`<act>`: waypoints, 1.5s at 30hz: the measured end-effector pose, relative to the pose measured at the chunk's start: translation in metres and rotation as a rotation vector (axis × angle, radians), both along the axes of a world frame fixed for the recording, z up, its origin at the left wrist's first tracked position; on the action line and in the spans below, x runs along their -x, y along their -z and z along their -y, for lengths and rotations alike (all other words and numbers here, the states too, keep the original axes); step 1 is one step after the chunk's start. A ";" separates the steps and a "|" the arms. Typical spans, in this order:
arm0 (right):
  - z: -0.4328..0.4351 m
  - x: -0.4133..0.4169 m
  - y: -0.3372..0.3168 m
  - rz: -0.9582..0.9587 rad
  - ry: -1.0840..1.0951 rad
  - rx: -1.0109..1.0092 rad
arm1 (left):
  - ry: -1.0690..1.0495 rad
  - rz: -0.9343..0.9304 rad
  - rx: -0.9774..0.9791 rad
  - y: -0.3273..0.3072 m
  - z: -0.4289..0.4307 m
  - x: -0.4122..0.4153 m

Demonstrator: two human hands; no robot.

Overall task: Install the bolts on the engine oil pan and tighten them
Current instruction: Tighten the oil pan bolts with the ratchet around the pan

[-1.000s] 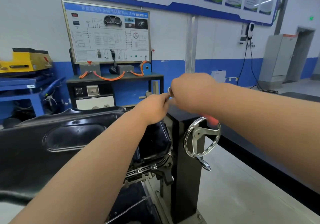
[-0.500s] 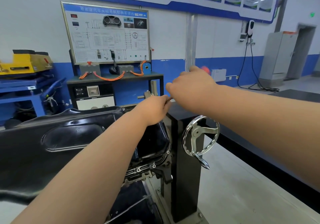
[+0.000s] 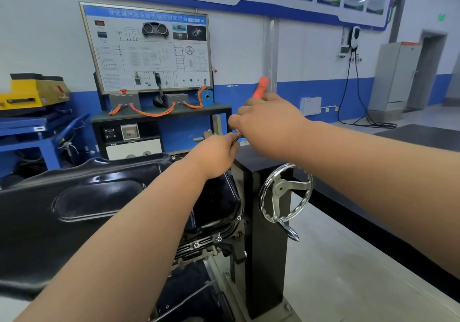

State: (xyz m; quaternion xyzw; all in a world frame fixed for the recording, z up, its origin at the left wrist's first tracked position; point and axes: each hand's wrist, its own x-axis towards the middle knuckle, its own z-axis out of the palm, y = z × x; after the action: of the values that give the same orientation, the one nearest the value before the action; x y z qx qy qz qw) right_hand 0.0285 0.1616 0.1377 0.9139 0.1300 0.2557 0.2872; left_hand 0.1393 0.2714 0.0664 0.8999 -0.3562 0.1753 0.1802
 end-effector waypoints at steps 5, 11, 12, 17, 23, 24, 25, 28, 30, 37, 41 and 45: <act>-0.003 -0.003 0.012 -0.138 0.193 -0.565 | -0.007 -0.072 -0.008 -0.004 -0.003 0.002; -0.006 0.005 0.007 0.020 0.157 -0.202 | 0.017 -0.012 -0.008 -0.002 -0.002 0.004; -0.004 0.006 0.004 0.035 0.129 -0.071 | 0.025 -0.002 -0.010 -0.001 -0.001 0.004; -0.007 0.001 0.009 0.041 0.132 -0.175 | 0.049 -0.020 -0.017 -0.002 -0.003 0.004; -0.014 -0.001 0.010 -0.050 0.253 -0.472 | 0.012 -0.063 -0.047 -0.004 -0.005 0.004; -0.015 0.002 0.008 -0.007 0.221 -0.328 | 0.023 -0.056 -0.034 -0.004 -0.004 0.004; -0.015 0.005 0.005 0.007 0.183 -0.201 | 0.033 -0.046 -0.023 -0.003 -0.003 0.004; -0.011 0.002 0.004 0.006 0.037 0.006 | 0.040 -0.032 -0.007 -0.002 -0.002 0.004; -0.012 -0.001 0.009 0.034 0.063 -0.147 | 0.035 -0.037 0.014 -0.003 -0.003 0.003; -0.013 -0.002 0.017 -0.021 0.174 -0.515 | 0.039 -0.082 0.030 -0.005 -0.006 0.001; -0.007 0.004 0.001 -0.007 0.073 -0.034 | 0.021 -0.043 0.000 -0.002 -0.003 0.002; -0.015 0.003 0.007 0.046 0.140 -0.146 | 0.018 -0.054 0.031 -0.004 -0.004 0.002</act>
State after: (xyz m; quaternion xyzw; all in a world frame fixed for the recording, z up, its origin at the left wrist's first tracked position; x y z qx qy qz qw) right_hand 0.0258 0.1763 0.1308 0.9331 0.0404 0.2647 0.2399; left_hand 0.1375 0.2757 0.0700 0.8982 -0.3565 0.1548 0.2055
